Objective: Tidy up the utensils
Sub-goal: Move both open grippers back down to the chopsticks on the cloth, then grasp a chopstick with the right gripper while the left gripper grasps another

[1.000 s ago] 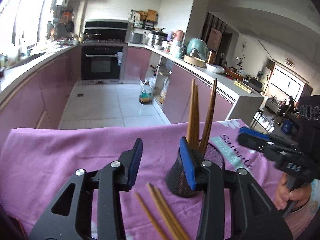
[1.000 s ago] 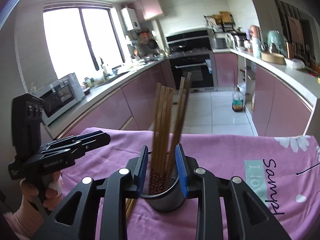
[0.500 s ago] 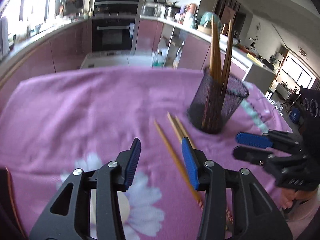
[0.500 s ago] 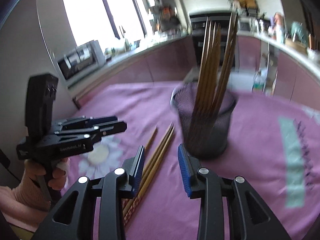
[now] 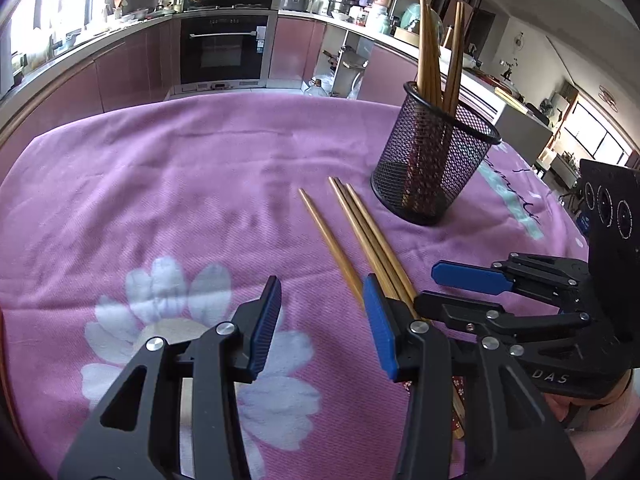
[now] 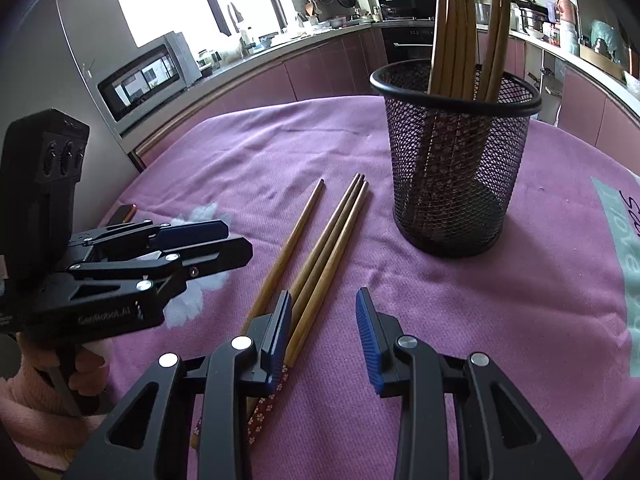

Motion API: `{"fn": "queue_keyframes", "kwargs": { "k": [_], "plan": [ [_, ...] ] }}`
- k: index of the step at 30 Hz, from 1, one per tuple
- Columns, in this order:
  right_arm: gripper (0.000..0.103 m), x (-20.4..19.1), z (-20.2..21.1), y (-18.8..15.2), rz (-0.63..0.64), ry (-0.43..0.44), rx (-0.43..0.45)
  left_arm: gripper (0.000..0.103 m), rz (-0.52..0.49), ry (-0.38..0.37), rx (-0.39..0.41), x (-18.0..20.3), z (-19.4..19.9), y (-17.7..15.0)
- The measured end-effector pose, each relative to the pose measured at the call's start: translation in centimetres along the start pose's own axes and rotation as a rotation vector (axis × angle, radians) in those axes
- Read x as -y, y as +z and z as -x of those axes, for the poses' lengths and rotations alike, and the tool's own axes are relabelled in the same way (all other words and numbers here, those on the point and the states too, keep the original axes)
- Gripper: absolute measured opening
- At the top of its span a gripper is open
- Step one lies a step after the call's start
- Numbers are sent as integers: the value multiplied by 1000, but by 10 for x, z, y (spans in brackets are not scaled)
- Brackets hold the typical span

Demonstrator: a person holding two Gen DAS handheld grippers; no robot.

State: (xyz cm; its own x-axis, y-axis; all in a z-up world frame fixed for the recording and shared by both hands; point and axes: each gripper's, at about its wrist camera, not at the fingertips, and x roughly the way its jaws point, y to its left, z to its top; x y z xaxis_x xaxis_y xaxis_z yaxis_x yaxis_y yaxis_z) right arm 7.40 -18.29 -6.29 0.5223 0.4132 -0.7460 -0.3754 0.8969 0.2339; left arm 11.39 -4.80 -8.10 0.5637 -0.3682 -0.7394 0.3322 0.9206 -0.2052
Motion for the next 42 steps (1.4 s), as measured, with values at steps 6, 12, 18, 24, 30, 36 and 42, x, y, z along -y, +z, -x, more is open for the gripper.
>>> {"fn": "queue_keyframes", "kwargs": {
  "k": [6, 12, 18, 24, 30, 36, 42],
  "plan": [
    [32, 0, -5, 0, 9, -20, -10, 42, -12, -1, -10, 3, -3, 1],
    [31, 4, -4, 0, 12, -32, -11, 42, -25, 3, -22, 8, -8, 2],
    [30, 7, -2, -1, 17, -41, -15, 42, -36, 10, -43, 12, -16, 2],
    [29, 9, -2, -1, 15, -44, -18, 41, -56, 27, -51, 16, -23, 4],
    [27, 7, -4, 0, 25, -51, -20, 30, -71, 54, -62, 19, -29, 8],
    [25, 9, -3, 0, 29, -56, -24, 16, -72, 50, -69, 19, -31, 9],
    [25, 9, -7, 4, 29, -64, -27, 17, -63, 54, -67, 19, -31, 9]
  ]
}}
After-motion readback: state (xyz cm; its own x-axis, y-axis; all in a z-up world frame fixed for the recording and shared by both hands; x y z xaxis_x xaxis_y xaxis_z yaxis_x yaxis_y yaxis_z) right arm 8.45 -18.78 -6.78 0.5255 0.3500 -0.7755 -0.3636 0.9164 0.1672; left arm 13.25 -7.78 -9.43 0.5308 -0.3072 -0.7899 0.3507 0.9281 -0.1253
